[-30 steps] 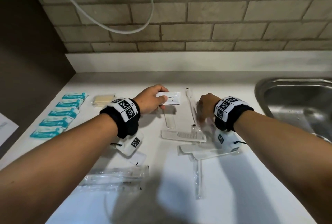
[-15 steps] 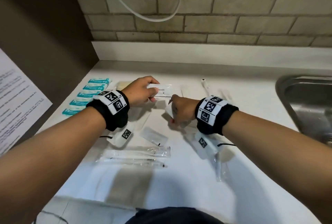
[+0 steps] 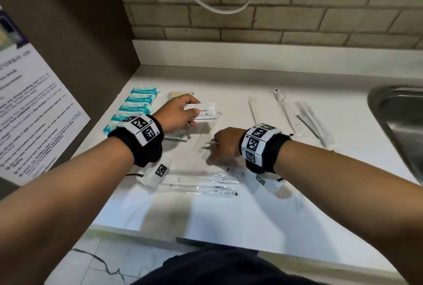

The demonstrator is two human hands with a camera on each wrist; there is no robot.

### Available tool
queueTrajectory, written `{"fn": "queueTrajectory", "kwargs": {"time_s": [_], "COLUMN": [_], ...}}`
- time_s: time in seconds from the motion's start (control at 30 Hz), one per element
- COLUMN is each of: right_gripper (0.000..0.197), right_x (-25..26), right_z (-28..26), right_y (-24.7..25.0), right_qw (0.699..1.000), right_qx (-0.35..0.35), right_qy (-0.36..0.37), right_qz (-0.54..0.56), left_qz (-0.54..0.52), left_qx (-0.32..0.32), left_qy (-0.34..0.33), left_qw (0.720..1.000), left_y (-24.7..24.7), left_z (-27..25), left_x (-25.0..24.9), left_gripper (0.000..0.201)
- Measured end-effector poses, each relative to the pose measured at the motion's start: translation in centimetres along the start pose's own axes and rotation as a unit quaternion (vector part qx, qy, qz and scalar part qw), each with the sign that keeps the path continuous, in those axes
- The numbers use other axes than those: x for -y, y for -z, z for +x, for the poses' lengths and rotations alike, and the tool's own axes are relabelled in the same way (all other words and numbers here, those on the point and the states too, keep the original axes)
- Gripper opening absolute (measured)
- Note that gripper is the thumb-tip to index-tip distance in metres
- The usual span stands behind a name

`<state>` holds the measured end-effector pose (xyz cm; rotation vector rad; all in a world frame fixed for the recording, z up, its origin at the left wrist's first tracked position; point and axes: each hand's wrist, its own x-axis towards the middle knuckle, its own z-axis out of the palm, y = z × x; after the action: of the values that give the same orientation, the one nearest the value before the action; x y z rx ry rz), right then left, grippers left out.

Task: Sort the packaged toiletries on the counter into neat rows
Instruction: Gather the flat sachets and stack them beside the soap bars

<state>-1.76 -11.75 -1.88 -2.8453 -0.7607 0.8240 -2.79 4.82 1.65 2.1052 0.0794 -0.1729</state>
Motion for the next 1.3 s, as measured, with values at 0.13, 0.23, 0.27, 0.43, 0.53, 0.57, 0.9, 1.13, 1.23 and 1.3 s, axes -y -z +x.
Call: {"fn": "queueTrajectory", "kwargs": {"time_s": [0.13,0.23,0.27,0.43,0.53,0.57,0.9,1.13,1.23,1.3], "right_gripper": [0.049,0.035,0.029,0.023,0.025,0.027,0.024,0.029,0.025,0.024], "right_x": [0.0,0.1,0.3,0.3,0.6,0.8,0.9,-1.3,-1.3,-1.3], "right_z": [-0.4,0.0,-0.1,-0.2,-0.1,0.0,-1.1,-2.6,-2.7,-2.8], "right_y": [-0.2,-0.4,-0.5,-0.2,-0.1,0.0,2.3,5.3,5.9,6.2], "right_qw": [0.999,0.998,0.998,0.999,0.998,0.998,0.997,0.972,0.969,0.968], "right_qx": [0.025,0.002,-0.001,-0.038,-0.06,-0.061,-0.061,-0.143,-0.14,-0.137], "right_qy": [-0.008,-0.015,-0.015,-0.014,-0.021,-0.024,-0.032,-0.032,-0.029,-0.023], "right_qz": [0.025,0.058,0.057,0.003,-0.015,-0.019,0.033,0.183,0.201,0.209], "left_qz": [-0.004,-0.006,-0.004,-0.008,-0.009,-0.01,-0.022,-0.062,-0.07,-0.087], "left_qx": [0.014,0.018,0.019,0.024,0.03,0.033,0.04,0.058,0.076,0.088], "left_qy": [-0.012,-0.017,-0.018,-0.014,-0.017,-0.017,-0.009,0.028,0.026,0.03], "left_qw": [1.0,1.0,1.0,1.0,0.999,0.999,0.999,0.996,0.994,0.992], "left_y": [0.1,0.1,0.2,0.9,1.1,1.2,1.6,1.3,1.0,0.7], "left_z": [0.0,0.1,0.1,0.5,0.7,0.7,0.8,0.4,0.3,0.2], "left_x": [0.1,0.3,0.4,1.4,1.6,1.5,2.1,2.8,2.5,2.2], "left_gripper": [0.013,0.014,0.014,0.015,0.013,0.013,0.014,0.013,0.016,0.019]}}
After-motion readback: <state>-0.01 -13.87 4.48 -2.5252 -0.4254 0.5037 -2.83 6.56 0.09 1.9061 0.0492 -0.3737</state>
